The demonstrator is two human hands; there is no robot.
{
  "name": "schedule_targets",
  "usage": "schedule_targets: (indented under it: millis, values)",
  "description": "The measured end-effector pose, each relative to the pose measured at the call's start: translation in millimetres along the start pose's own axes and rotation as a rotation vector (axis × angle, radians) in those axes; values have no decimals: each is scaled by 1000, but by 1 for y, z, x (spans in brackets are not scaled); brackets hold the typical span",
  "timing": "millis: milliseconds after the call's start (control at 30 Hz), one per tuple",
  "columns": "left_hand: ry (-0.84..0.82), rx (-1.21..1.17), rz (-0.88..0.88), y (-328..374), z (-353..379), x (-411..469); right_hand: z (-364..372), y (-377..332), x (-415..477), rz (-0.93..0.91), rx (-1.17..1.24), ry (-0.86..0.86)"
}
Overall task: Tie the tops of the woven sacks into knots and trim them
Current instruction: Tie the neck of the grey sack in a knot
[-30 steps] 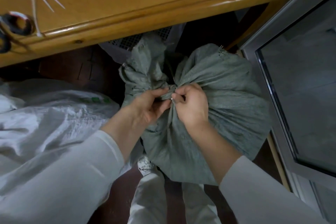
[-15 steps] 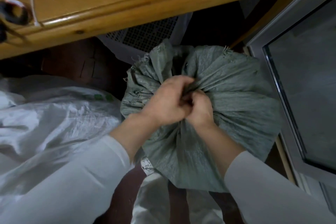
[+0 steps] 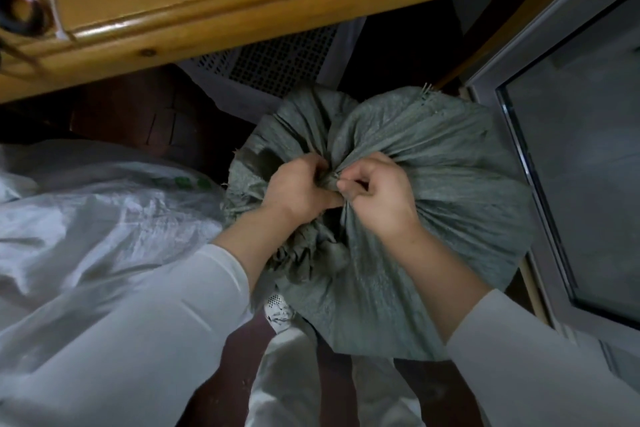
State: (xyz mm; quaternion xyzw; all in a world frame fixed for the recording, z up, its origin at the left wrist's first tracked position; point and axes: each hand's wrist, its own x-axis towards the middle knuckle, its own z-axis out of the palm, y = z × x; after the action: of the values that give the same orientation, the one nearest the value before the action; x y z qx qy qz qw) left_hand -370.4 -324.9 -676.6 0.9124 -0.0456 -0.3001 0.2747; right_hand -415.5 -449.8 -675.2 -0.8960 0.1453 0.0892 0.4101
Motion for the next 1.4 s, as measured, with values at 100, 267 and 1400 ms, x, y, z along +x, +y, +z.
schedule_targets:
  millis: [100,267,1400]
  values:
    - [18,-255,24,-12,6,-2,-1,2,3,32,108,-26]
    - [-135,-491,81,-19,6,-9,-5,7,9,193,342,-133]
    - [67,-636,38,-7,23,-10,0,17,-13,273,600,16]
